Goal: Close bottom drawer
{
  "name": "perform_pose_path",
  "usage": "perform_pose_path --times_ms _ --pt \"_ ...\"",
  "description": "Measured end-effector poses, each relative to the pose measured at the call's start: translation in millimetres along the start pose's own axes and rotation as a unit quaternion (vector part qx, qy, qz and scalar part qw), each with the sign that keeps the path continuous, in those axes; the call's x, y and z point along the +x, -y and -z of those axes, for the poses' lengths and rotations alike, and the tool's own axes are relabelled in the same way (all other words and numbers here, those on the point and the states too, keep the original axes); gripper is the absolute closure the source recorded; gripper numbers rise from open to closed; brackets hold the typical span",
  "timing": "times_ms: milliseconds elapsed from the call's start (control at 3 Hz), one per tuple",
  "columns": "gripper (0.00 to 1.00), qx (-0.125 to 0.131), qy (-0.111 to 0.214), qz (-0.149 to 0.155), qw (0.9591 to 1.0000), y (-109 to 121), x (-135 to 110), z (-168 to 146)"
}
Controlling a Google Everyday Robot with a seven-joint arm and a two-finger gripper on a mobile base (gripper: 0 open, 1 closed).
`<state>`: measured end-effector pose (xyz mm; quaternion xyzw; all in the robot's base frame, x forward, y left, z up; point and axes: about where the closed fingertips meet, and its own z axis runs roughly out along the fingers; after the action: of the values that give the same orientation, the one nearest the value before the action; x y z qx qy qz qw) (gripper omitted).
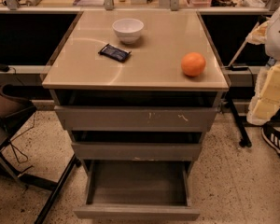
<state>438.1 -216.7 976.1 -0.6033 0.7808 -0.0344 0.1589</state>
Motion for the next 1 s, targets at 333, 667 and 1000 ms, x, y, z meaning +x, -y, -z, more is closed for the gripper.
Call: perform_pose_path --times_ms 333,667,1000 --pt "0.0 0.001 0.003 -0.004 1.0 -0.7 2.1 -3.9" --pt "0.0 -0.016 0.011 -0.027 0.9994 -11.4 18.3 -37.8" --pt "0.0 -0.038 0.007 -0.06 0.9975 -40.2 47.3 -95.9"
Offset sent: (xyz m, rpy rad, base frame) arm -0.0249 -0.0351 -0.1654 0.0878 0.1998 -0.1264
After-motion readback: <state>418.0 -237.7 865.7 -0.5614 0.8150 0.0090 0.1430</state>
